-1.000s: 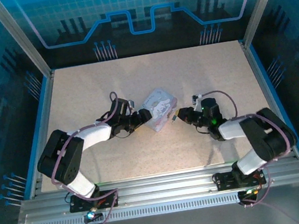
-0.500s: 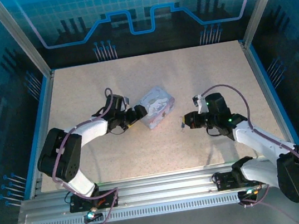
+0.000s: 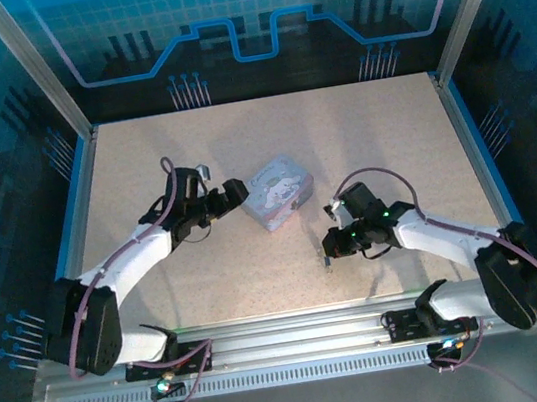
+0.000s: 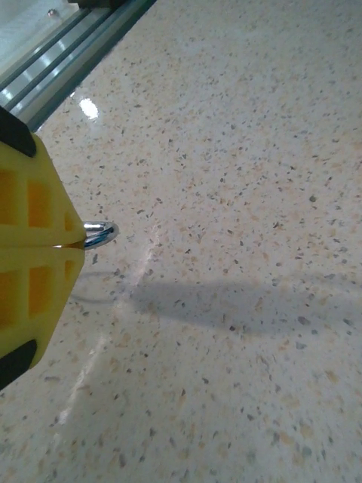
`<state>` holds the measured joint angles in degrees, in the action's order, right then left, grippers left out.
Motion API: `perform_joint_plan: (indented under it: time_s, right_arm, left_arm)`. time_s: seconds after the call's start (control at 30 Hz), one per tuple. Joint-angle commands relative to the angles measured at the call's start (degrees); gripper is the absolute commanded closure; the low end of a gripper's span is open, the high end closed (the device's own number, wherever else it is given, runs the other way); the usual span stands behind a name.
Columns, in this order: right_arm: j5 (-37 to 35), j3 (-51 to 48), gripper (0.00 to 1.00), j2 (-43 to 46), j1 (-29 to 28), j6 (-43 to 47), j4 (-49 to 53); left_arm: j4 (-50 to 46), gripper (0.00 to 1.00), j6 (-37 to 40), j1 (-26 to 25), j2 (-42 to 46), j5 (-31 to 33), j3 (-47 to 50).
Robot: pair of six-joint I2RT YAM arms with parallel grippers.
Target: Unlock the padlock with the key
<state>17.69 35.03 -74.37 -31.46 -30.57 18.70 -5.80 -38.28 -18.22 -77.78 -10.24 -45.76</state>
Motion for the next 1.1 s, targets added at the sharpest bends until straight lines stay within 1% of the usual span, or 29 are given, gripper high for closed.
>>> perform_joint_plan:
  time_s: [0.0, 0.13, 0.2, 0.37, 0.5, 0.57, 0.7, 0.83, 0.97, 1.07]
  right_arm:
    - [-1.39, 2.69, 1.00, -3.71, -1.90, -0.97, -2.43]
    - [-1.24, 2.69, 1.00, -7.21, -2.85, -3.11, -7.18]
    - [-1.48, 2.51, 0.97, -8.47, -3.12, -4.11, -9.69]
    - [-1.44, 2.66, 0.88, -11.22, -3.30, -5.30, -13.28]
    - [-1.99, 3.66, 0.76, -10.88, -3.21, -3.73, -11.76]
    - [-3.40, 4.81, 0.71, -9.61, -3.14, -1.93, -8.74]
    - [-6.66, 6.69, 0.67, -4.82, -2.18, 1.32, -3.02]
    - [-9.84, 8.00, 0.61, 1.82, 0.46, 4.33, 1.75]
    - [-14.72, 8.42, 0.58, 8.69, 4.32, 6.85, 4.94]
    - [-15.04, 7.33, 0.55, 12.75, 8.35, 8.21, 5.27]
  left_arm:
    - [-4.23, 0.01, 2.72, 1.21, 3.37, 2.57, 1.02]
    - [-6.18, 0.01, 3.39, 1.60, 5.93, 3.50, 1.20]
    - [-6.67, 0.01, 3.65, 1.74, 6.94, 3.91, 1.46]
    - [-7.37, 0.01, 3.72, 2.13, 8.24, 4.09, 1.65]
    - [-8.63, 0.01, 4.43, 2.39, 8.68, 4.39, 1.45]
    - [-9.04, 0.01, 4.52, 2.64, 9.08, 4.57, 1.59]
    - [-9.55, 0.01, 4.44, 3.08, 10.76, 5.03, 2.02]
    - [-9.84, 0.01, 4.75, 3.43, 13.57, 6.94, 2.22]
    - [-9.69, 0.01, 5.91, 3.78, 17.42, 11.81, 2.99]
    - [-9.27, 0.01, 6.85, 4.17, 20.67, 17.44, 4.39]
